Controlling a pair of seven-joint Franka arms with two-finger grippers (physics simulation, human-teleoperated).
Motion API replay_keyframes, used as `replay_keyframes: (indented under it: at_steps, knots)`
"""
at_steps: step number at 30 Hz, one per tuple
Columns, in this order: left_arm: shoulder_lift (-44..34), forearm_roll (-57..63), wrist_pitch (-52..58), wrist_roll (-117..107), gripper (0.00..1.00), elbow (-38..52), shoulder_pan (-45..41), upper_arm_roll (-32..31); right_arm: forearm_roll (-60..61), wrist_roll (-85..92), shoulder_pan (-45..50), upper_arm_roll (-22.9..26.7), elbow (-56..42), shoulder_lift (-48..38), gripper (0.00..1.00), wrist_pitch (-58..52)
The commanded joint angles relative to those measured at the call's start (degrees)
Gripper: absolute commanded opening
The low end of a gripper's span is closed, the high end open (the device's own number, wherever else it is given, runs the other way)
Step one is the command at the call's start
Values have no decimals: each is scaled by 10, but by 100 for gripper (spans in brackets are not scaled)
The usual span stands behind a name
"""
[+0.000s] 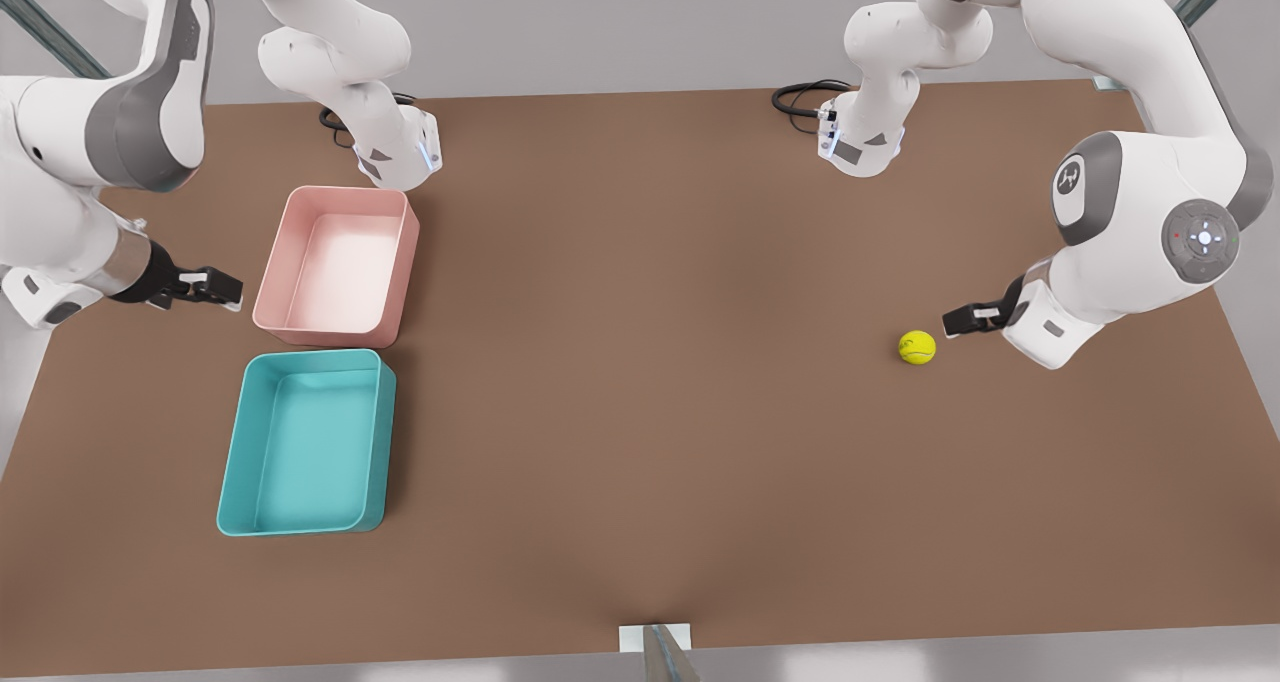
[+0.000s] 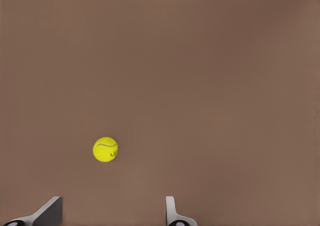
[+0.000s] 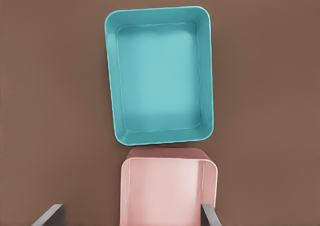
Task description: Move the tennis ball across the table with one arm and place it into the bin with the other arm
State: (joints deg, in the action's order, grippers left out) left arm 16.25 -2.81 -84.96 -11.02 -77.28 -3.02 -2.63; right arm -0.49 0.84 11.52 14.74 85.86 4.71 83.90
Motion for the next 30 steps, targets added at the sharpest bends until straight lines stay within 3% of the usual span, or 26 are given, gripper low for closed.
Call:
replay_keyframes:
  at_steps: [1,2,3,4,5,10,12,16,22,30]
  knots:
    - [0,0,-10,-37,100,0,-1,0,-2,-30,3,0,4,-1,100,14]
    - [0,0,-5,-35,100,0,-1,0,-2,-30,3,0,3,-1,100,14]
    - [4,0,-5,-33,85,-1,1,0,-2,-29,3,0,2,-1,100,14]
    - [14,1,1,0,41,-6,8,3,-1,-29,3,0,3,5,100,13]
    - [14,1,10,53,21,-37,16,13,-2,-30,6,1,3,20,100,13]
    - [41,90,-118,685,21,-147,40,44,-4,-20,0,7,-13,46,100,39]
    - [34,103,-210,906,21,-218,43,43,31,-20,-43,7,-40,60,100,43]
    - [49,108,-354,1239,21,-285,58,43,24,-17,-44,7,-39,62,100,37]
    - [65,190,-494,1241,21,-391,72,43,24,-17,-44,7,-39,63,100,36]
    - [70,191,-499,1158,21,-438,82,43,23,-19,-40,6,-39,68,100,35]
